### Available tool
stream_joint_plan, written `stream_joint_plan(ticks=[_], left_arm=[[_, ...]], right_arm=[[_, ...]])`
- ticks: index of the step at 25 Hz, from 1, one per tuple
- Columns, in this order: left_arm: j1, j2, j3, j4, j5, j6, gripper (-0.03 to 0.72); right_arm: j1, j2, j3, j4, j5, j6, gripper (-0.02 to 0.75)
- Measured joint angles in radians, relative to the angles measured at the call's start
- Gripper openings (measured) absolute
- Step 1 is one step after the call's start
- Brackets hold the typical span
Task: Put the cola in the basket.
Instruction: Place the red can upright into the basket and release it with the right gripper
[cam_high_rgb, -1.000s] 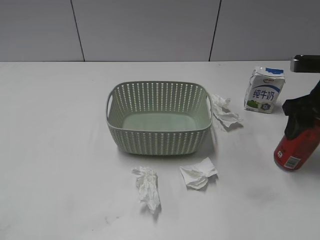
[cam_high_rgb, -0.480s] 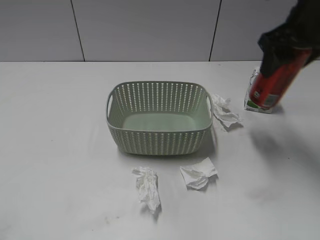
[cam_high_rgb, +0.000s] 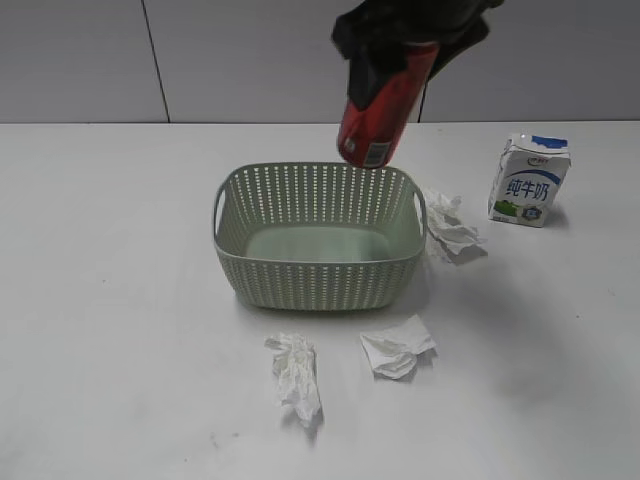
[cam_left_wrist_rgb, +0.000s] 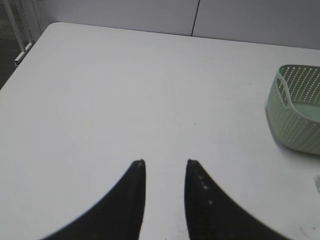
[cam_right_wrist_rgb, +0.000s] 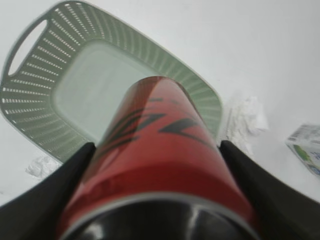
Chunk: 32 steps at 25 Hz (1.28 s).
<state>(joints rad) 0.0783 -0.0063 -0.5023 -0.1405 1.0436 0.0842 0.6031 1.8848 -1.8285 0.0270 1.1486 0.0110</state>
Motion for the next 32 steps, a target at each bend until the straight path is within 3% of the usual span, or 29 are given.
stream_joint_plan(ticks=[6, 22, 27, 32], left_arm=[[0.0, 0.0, 0.0, 0.0, 0.0, 0.0, 0.217], [0.0, 0.0, 0.0, 0.0, 0.0, 0.0, 0.217], [0.0, 0.0, 0.0, 0.0, 0.0, 0.0, 0.217], [0.0, 0.0, 0.0, 0.0, 0.0, 0.0, 0.217]], right_arm=[[0.059, 0.164, -0.046, 0.048, -0.073, 0.0, 0.522], [0.064, 0.351, -0.051, 0.055, -0.117, -0.042, 0.522], [0.064, 0.35, -0.058, 0.055, -0.109, -0.057, 0.634], [0.064, 0.347, -0.132, 0.055, -0.027, -0.06, 0.659]])
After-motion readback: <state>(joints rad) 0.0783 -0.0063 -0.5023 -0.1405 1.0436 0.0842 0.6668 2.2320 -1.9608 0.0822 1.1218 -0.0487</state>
